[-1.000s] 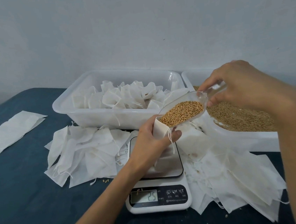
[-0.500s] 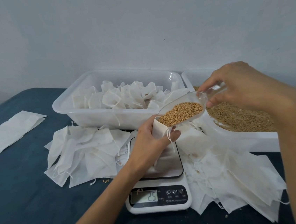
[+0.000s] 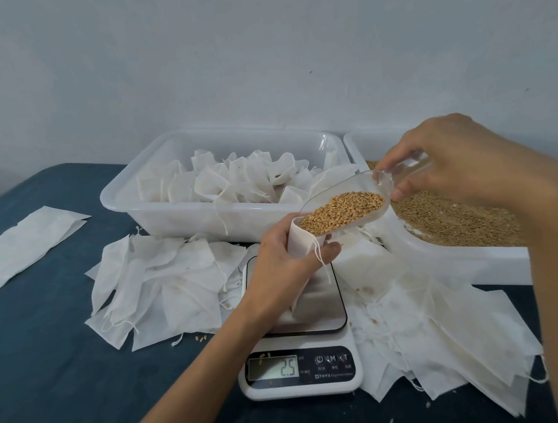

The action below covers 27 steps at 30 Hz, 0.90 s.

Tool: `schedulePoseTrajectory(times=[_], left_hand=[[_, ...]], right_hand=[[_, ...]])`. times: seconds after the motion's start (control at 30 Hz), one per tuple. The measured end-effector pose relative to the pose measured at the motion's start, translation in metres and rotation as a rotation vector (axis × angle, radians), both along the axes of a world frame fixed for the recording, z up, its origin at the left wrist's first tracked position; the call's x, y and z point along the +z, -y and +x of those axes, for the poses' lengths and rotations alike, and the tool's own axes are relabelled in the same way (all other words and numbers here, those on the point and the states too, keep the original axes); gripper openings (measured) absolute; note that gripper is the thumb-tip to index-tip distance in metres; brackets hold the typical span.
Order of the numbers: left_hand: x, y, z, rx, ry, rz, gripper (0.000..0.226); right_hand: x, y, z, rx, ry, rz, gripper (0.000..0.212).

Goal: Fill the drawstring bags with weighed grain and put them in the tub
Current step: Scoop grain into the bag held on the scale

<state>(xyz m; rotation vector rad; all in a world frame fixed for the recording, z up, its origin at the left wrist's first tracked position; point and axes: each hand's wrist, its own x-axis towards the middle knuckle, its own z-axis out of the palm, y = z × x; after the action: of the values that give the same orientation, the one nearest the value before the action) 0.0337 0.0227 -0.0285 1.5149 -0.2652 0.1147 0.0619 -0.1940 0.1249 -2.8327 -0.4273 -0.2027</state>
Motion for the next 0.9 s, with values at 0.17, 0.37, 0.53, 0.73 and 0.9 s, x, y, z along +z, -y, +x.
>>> schedulePoseTrajectory(times=[0.17,0.37,0.53,0.73,0.9], left_hand=[[0.0009,0.0005,-0.0009,0.005,-0.005,0.0,0.035],[0.0011,-0.0002,-0.0009,0.014,0.001,0.01,0.034],[0.0007,0.0001,-0.0009,0.014,0.001,0.018,0.034],[-0.0004,0.0,-0.0004,0.021,-0.023,0.036,0.04],[-0.0025,0.0004,0.0013,0.028,-0.043,0.041,0.046]], right_hand=[[0.0013,0.0007,-0.0009,0.003,0.027,-0.01,0.039],[0.0017,0.0002,-0.001,-0.002,0.031,-0.027,0.04],[0.0013,-0.0001,-0.0012,-0.007,0.042,-0.035,0.039],[0.0008,-0.0002,0.0002,-0.015,0.053,-0.083,0.039],[0.0014,0.0005,-0.0006,-0.022,0.068,-0.104,0.039]])
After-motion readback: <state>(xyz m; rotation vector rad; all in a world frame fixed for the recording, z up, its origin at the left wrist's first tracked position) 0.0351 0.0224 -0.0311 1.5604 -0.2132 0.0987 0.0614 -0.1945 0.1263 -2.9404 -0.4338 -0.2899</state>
